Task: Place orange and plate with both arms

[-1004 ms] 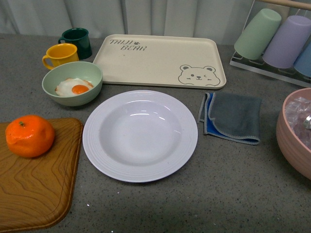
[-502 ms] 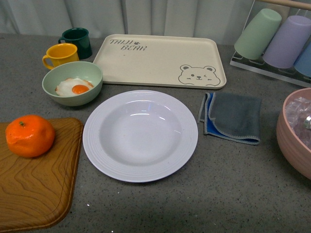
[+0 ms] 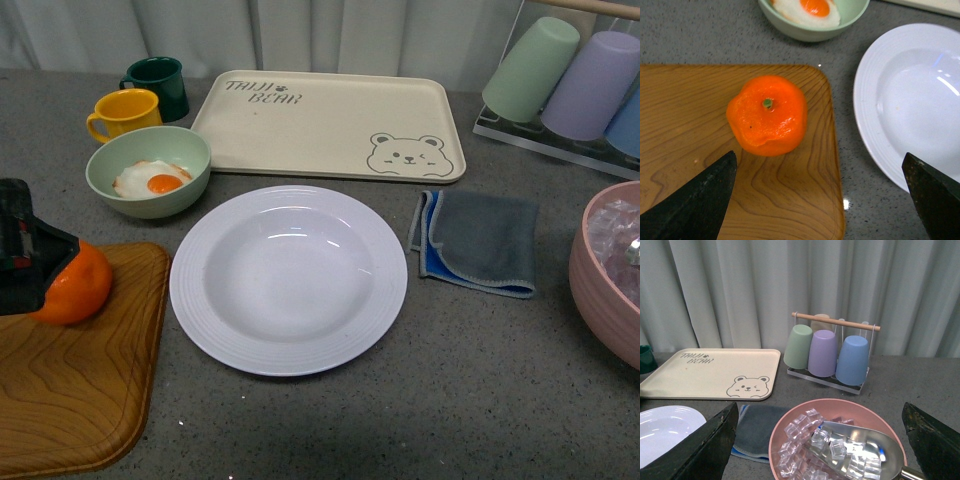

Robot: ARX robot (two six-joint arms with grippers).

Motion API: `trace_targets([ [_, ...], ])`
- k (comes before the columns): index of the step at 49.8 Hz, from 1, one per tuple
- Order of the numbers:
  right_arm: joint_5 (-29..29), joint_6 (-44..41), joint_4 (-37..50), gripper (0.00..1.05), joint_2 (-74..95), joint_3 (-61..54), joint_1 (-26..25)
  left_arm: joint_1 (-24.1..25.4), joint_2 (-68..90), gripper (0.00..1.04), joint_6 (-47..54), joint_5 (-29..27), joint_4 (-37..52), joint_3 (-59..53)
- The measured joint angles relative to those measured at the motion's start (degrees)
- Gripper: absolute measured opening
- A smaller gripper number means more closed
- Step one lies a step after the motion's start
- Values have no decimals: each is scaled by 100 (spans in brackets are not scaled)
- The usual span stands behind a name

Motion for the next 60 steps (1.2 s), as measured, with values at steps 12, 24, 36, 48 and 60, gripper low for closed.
trace_targets([
  [12, 2, 2, 0, 95, 0, 0, 0, 52, 1351, 98, 72, -20, 407, 431],
  [24, 2, 2, 0, 95, 0, -2, 0, 323, 2260, 98, 72, -129, 433, 1025],
  [36, 2, 2, 0, 95, 0, 0, 0, 420, 2583, 82, 79, -190, 328, 1257],
  [48, 2, 2, 0, 95, 0, 0, 0, 262, 2559, 55, 87, -317, 308, 1270],
  [60, 2, 0, 0, 95, 0, 0, 0, -166, 2046, 50, 83, -487, 17, 1311],
])
